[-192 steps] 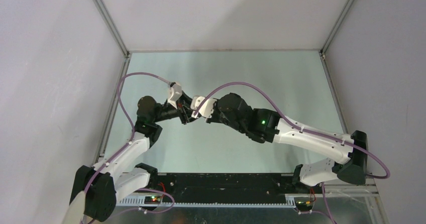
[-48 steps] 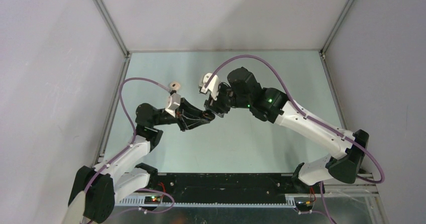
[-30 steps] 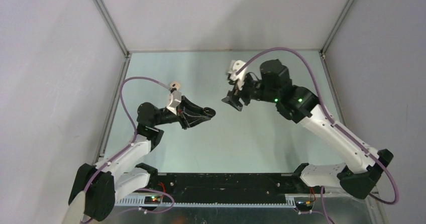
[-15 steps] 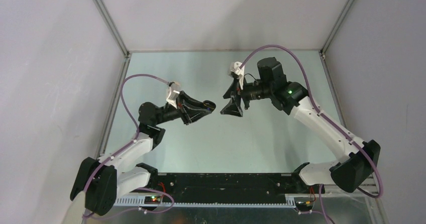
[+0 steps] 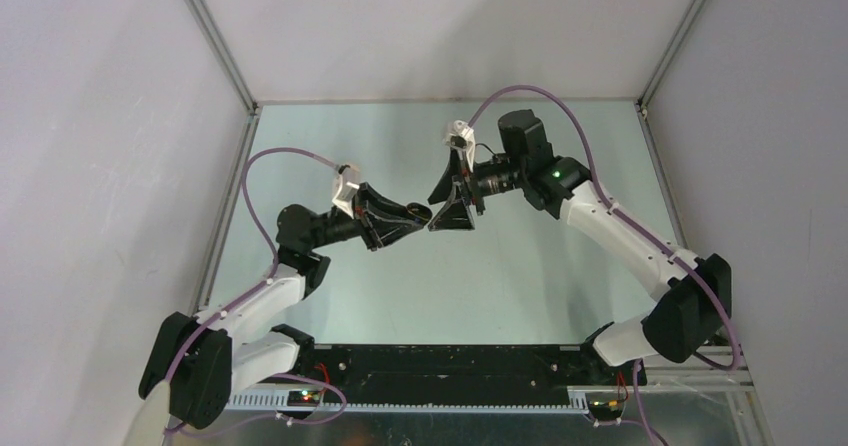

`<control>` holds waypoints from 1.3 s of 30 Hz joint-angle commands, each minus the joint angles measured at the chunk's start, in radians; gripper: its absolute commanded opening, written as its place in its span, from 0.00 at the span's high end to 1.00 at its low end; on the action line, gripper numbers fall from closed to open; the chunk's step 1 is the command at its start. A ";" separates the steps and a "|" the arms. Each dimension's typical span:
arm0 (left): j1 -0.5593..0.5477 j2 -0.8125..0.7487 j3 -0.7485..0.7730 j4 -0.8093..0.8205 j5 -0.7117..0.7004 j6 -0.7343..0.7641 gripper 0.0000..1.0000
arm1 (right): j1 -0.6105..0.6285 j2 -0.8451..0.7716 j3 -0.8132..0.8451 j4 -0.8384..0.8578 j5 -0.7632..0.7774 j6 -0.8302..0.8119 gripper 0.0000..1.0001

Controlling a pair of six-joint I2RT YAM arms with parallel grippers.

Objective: Insert the wireless bluetooth earbuds into the charging case
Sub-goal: Place the earbud at the center of the board.

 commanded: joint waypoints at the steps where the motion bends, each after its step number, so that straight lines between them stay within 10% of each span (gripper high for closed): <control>1: -0.010 -0.012 0.010 0.046 0.022 -0.002 1.00 | 0.002 0.021 0.006 0.036 -0.070 -0.035 0.26; 25: -0.025 -0.016 0.022 0.011 0.080 0.007 0.99 | 0.072 0.052 0.006 -0.043 -0.073 -0.231 0.60; 39: -0.025 -0.016 0.025 0.001 0.085 0.020 0.99 | 0.040 0.055 0.037 -0.136 -0.186 -0.253 0.42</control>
